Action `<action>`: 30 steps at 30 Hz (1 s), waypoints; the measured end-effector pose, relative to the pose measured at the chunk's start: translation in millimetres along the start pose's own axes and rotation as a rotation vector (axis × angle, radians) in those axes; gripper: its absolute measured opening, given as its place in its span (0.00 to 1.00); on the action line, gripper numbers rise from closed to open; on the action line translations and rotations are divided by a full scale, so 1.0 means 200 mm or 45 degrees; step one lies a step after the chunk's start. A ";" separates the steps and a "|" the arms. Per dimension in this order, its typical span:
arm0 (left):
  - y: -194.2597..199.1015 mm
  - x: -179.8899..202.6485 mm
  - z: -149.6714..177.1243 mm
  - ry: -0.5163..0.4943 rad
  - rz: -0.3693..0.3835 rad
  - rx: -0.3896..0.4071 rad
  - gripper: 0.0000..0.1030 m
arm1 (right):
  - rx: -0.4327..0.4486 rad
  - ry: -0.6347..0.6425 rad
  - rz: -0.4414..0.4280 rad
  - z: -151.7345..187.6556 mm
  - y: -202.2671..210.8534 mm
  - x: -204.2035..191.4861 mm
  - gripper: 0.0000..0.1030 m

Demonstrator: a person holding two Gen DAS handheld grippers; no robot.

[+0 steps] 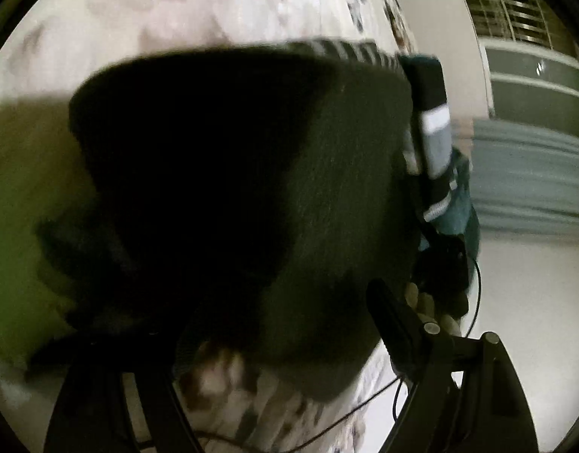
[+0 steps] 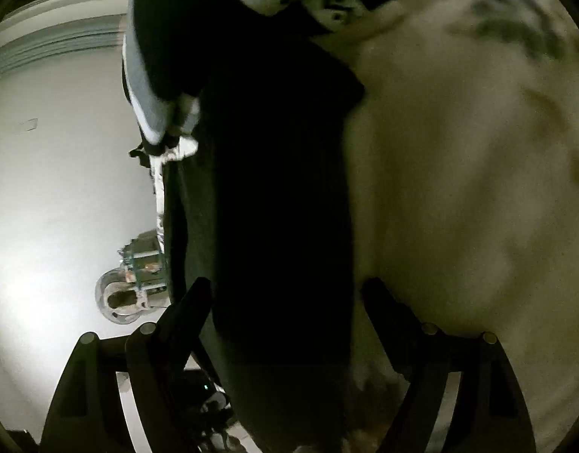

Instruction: Fold small clothes

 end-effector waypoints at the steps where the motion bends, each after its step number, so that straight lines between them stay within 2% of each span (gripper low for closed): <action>1: 0.00 0.00 -0.01 0.020 -0.010 0.034 0.77 | -0.002 0.000 -0.011 -0.03 -0.02 -0.01 0.82; 3: 0.00 0.03 -0.05 0.052 -0.040 0.136 0.74 | -0.003 -0.007 -0.024 -0.08 -0.07 -0.01 0.83; 4: 0.00 0.05 -0.08 0.042 -0.078 0.172 0.55 | 0.011 -0.010 -0.025 -0.10 -0.09 -0.02 0.83; 5: -0.01 0.06 -0.11 0.030 -0.110 0.182 0.28 | 0.021 -0.013 -0.020 -0.11 -0.10 -0.02 0.83; 6: -0.01 0.08 -0.13 0.019 -0.114 0.186 0.25 | 0.035 -0.009 -0.016 -0.12 -0.10 -0.03 0.80; 7: -0.01 0.09 -0.15 0.011 -0.118 0.189 0.22 | 0.052 0.001 0.000 -0.12 -0.10 -0.03 0.72; 8: 0.00 0.11 -0.17 -0.004 -0.109 0.192 0.20 | 0.061 -0.001 0.029 -0.11 -0.09 -0.02 0.37; 9: 0.02 0.12 -0.18 -0.017 -0.104 0.191 0.20 | 0.069 -0.018 0.014 -0.09 -0.08 0.00 0.29; 11: 0.06 0.16 -0.20 -0.047 -0.083 0.166 0.16 | 0.109 -0.038 -0.001 -0.04 -0.02 0.00 0.23; 14: 0.18 0.25 -0.22 -0.169 -0.072 0.099 0.16 | 0.196 -0.060 0.019 0.12 0.07 -0.03 0.21; 17: 0.26 0.32 -0.25 -0.301 -0.096 0.024 0.16 | 0.292 -0.156 -0.020 0.38 0.18 -0.01 0.21; 20: 0.33 0.29 -0.29 -0.322 -0.094 -0.072 0.16 | 0.405 -0.276 -0.004 0.73 0.29 0.06 0.20; 23: 0.27 0.24 -0.29 -0.266 -0.001 -0.239 0.17 | 0.474 -0.355 0.075 1.12 0.31 0.11 0.20; 24: 0.23 0.22 -0.28 -0.247 0.021 -0.300 0.18 | 0.472 -0.367 0.114 1.27 0.30 0.14 0.20; 25: 0.18 0.19 -0.27 -0.253 0.017 -0.355 0.20 | 0.464 -0.373 0.137 1.34 0.27 0.15 0.20; 26: 0.13 0.16 -0.26 -0.278 -0.023 -0.403 0.27 | 0.442 -0.367 0.164 1.43 0.22 0.17 0.20; 28: 0.07 0.10 -0.23 -0.290 -0.067 -0.446 0.37 | 0.371 -0.391 0.226 1.53 0.12 0.25 0.20; 30: 0.05 0.03 -0.23 -0.255 -0.090 -0.450 0.43 | 0.282 -0.518 0.221 1.57 0.03 0.39 0.25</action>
Point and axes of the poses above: each gripper's, at about its wrist camera, not at the fingertips, and y roughly against the way its jaws point, x to its right, z to its underside, the point moved 7 cm from there along -y, roughly the way its jaws point, and after that the axes turned 7 degrees about -y, right-handed, at the moved point
